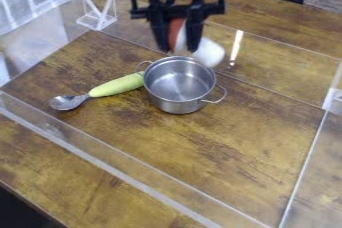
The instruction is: Put the mushroom in the silver pot
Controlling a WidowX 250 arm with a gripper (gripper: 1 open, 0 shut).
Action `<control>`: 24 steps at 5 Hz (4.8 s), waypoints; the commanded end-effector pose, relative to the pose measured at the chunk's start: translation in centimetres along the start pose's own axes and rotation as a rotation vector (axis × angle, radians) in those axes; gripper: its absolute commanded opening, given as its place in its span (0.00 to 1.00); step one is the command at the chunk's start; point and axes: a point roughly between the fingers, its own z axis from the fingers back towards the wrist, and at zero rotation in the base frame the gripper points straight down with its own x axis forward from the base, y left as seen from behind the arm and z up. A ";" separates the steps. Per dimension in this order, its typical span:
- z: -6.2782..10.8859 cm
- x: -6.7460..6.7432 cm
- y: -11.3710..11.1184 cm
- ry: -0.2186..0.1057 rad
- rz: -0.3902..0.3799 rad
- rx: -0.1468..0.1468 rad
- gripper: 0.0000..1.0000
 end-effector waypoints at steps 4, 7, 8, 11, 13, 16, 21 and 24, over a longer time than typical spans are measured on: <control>-2.4 1.7 1.3 -0.069 0.085 -0.057 0.00; -1.2 3.1 1.4 -0.099 0.252 -0.114 0.00; 0.4 2.6 0.9 -0.105 0.267 -0.126 0.00; 3.4 4.1 2.3 -0.151 0.399 -0.122 1.00; 4.5 4.0 3.5 -0.151 0.296 -0.122 1.00; 2.3 5.0 4.2 -0.132 0.254 -0.119 1.00; -2.0 5.1 2.3 -0.114 0.181 -0.113 1.00; 3.6 5.2 0.4 -0.169 0.169 -0.124 1.00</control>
